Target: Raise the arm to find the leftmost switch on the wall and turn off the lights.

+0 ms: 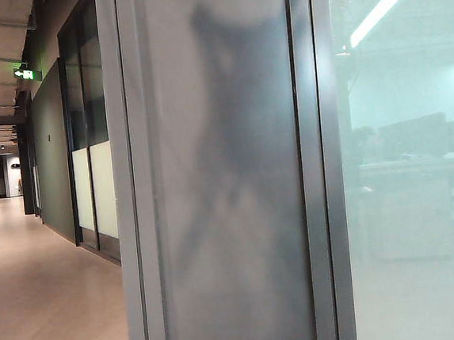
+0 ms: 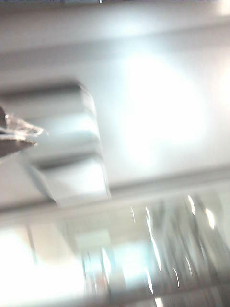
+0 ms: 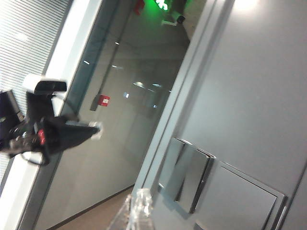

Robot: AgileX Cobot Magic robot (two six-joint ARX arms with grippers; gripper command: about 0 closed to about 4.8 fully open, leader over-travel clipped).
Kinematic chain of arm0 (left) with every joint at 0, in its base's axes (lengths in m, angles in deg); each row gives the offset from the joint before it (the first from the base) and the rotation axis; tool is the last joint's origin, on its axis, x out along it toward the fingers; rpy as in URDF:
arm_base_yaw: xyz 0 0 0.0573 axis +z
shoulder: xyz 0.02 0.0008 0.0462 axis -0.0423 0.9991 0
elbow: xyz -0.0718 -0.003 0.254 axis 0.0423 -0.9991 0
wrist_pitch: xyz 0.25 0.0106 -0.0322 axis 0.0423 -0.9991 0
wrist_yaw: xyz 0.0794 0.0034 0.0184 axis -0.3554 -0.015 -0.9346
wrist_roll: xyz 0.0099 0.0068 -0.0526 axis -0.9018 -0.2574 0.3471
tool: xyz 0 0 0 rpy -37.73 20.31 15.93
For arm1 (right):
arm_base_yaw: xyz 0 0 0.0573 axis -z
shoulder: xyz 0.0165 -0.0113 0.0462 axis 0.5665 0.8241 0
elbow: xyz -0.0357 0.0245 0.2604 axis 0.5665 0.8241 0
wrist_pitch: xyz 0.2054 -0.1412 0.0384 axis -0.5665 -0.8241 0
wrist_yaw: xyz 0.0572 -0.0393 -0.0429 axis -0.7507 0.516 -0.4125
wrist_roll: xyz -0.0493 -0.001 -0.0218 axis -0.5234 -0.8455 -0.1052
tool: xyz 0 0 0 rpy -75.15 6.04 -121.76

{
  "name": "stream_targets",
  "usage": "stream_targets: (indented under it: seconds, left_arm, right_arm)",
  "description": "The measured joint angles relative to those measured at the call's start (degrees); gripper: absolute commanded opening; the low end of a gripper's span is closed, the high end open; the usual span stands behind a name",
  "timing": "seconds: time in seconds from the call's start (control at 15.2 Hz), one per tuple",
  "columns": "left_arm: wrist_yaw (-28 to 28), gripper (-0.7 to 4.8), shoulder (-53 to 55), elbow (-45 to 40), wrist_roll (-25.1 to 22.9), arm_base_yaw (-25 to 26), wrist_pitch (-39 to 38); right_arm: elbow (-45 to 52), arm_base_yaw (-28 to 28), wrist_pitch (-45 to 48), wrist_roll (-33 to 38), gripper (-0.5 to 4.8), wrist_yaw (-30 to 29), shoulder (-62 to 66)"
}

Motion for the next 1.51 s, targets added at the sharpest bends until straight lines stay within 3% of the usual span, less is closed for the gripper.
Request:
stream_targets:
  seconds: [0.33, 0.52, 0.66, 0.92, 1.51]
  left_arm:
    - [5.68, -0.06, 11.82, 16.35, 10.14, -1.33, 0.04]
    - [7.19, -0.06, 17.46, 24.28, 12.79, -1.36, -0.02]
    - [7.30, -0.06, 20.85, 28.55, 12.98, -1.36, 0.11]
    - [6.97, -0.05, 23.69, 29.24, 12.92, -3.67, -0.09]
    - [-8.90, -0.05, 26.03, 29.31, 3.54, -8.94, 1.60]
  right_arm:
    - [0.00, -0.02, -0.90, -0.02, -0.01, -0.02, 0.00]
    - [0.00, -0.02, -0.90, -0.02, -0.01, 0.00, 0.02]
    - [0.00, -0.02, -0.90, -0.02, -0.01, 0.00, 0.00]
    - [0.00, -0.02, -0.90, 0.00, -0.01, 0.00, 0.02]
    - [0.02, -0.09, -2.93, -0.02, -0.01, -0.04, 0.11]
